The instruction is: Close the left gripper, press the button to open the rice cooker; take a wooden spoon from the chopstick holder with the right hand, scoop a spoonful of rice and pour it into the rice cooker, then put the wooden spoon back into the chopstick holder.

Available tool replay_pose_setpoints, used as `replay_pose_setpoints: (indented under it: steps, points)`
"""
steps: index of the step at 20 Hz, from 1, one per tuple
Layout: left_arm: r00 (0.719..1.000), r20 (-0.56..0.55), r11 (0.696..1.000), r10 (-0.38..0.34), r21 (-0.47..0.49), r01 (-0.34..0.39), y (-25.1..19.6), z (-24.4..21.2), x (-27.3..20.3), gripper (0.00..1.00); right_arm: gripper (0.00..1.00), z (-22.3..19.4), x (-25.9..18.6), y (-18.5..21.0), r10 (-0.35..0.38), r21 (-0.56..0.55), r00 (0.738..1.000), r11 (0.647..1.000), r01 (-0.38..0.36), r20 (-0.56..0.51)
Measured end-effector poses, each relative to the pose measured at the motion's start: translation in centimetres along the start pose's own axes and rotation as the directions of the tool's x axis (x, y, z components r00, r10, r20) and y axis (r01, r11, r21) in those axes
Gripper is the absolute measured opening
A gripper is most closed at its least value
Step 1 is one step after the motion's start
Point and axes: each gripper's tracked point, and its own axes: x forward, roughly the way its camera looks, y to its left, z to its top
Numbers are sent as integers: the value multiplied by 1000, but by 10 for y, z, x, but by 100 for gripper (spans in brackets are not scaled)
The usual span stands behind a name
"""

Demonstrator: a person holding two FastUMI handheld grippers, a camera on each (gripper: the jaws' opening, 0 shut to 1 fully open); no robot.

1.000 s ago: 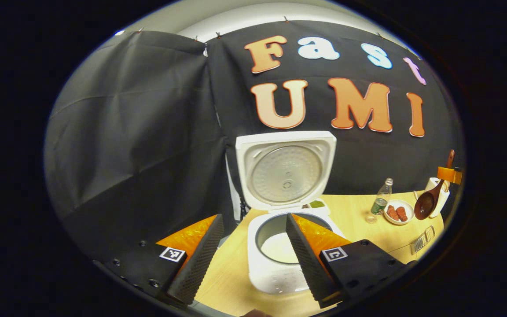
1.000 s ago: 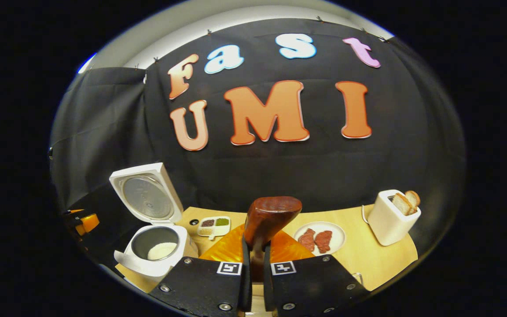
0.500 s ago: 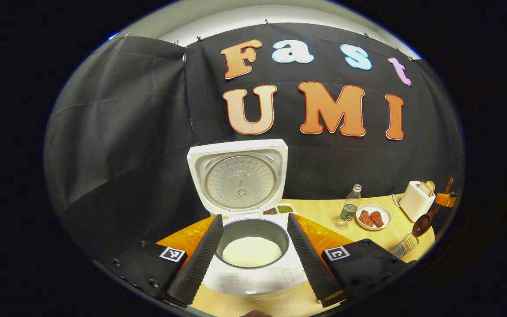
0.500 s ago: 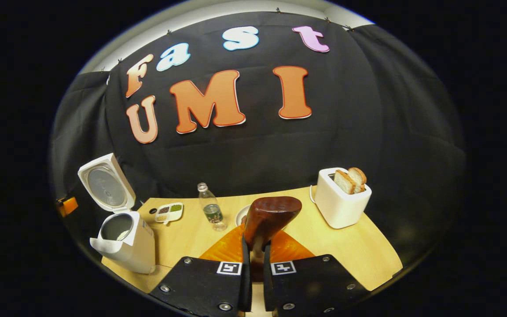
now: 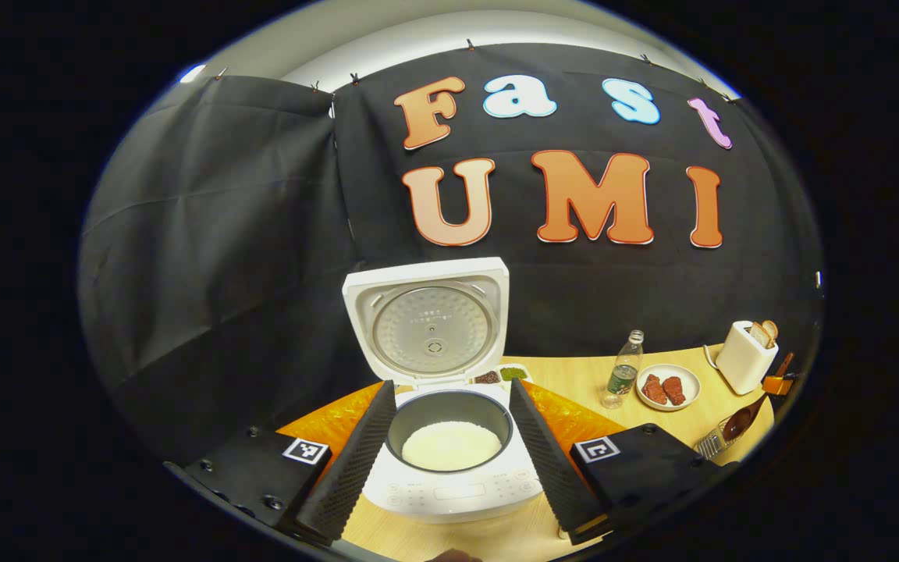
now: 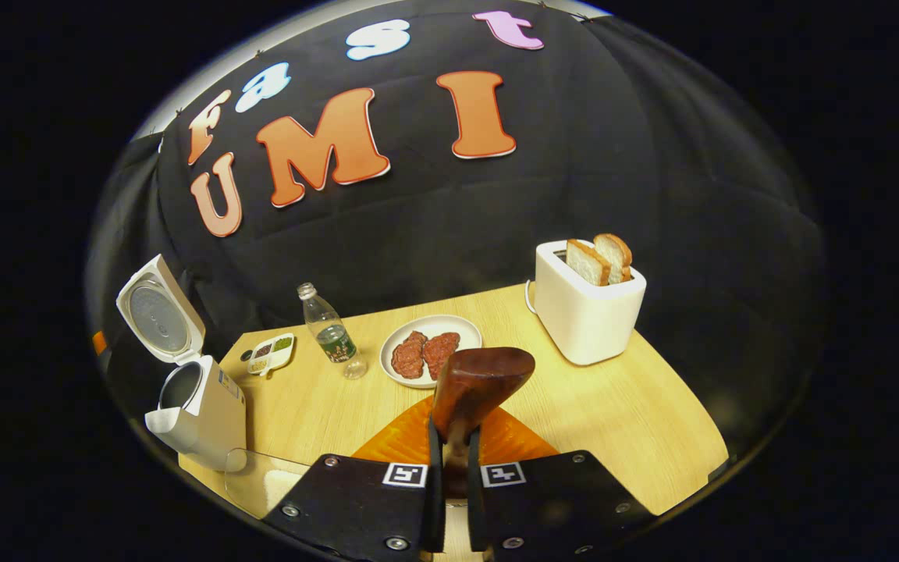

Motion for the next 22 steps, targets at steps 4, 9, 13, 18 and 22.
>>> replay_pose_setpoints:
  steps: [4,9,13,18,22]
  points:
    - [997,-29,996,70,-48,-71,27,1,-5,97,11,-22,11,0,19,7,999,1000,-19,-40]
    - [987,-16,981,159,-106,-160,70,25,-4,97,13,-34,30,-5,45,88,996,995,-38,-74]
    - [982,-20,967,188,-172,-188,92,47,16,100,18,-48,29,-23,11,98,989,995,4,-147]
    - [982,-78,952,171,-243,-185,100,50,61,96,42,-30,8,-50,-89,67,992,993,96,-93]
    - [992,-78,961,97,-254,-114,86,74,100,96,60,-8,-23,-78,-198,53,979,978,201,-49]
